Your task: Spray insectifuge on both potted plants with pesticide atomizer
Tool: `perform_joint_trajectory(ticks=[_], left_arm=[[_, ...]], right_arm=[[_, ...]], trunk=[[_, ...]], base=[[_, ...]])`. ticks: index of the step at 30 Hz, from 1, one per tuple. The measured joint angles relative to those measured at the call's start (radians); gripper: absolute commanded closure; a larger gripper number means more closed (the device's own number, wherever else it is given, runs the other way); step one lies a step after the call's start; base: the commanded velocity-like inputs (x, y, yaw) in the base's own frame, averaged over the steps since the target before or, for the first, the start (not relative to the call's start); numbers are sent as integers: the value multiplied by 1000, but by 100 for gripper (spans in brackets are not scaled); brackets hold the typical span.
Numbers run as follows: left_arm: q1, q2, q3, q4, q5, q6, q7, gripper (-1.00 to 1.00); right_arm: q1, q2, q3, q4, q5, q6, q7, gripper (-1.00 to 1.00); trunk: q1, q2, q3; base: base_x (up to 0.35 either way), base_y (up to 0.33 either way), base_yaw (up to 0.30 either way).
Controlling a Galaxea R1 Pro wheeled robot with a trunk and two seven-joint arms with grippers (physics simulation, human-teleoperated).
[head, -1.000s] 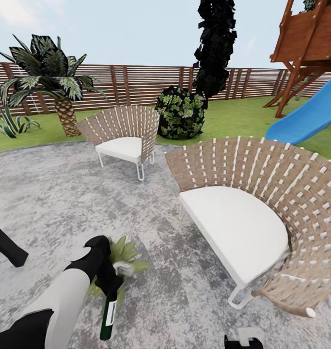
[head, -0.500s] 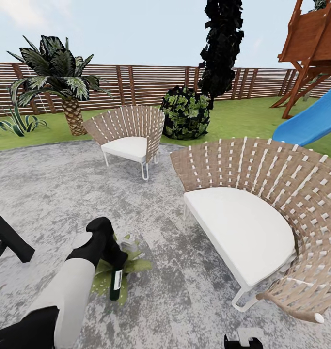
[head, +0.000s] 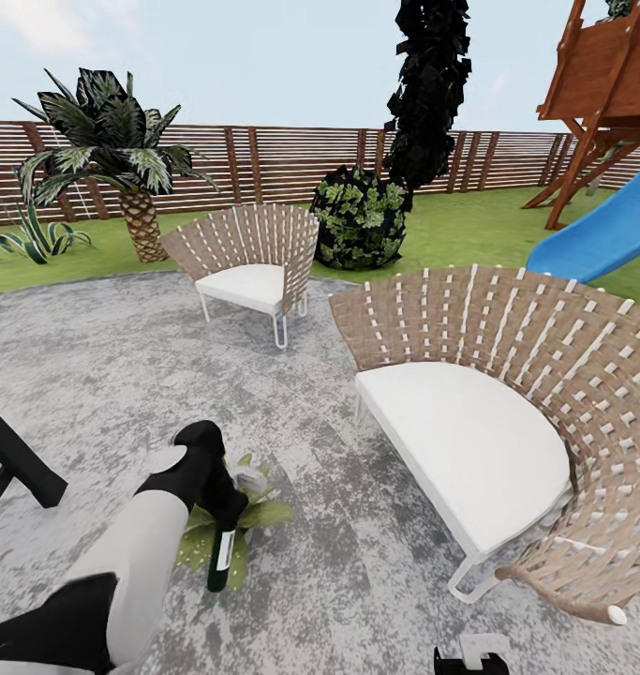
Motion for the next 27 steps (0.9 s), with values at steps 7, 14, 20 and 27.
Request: perform_joint_trajectory(ticks=[7, 14, 20, 27], left_arm=[[-46, 71, 3, 76, -9, -2, -4, 100], [-46, 96, 70, 75, -10, 0, -4, 100], [-46, 88, 76, 73, -11, -1, -5, 100], [-47, 73, 74, 61, -12, 0, -4, 100]], right_arm=[[0, 0, 0, 0, 0, 0, 0, -100], [0, 0, 0, 0, 0, 0, 0, -100], [0, -4, 0, 1, 1, 0, 0, -100], [0, -5, 1, 1, 1, 0, 0, -100]], trunk=[[0, 0, 0], [0, 0, 0], [0, 0, 0], [0, 0, 0]], base=[[0, 0, 0], [0, 0, 0], [0, 0, 0], [0, 0, 0]])
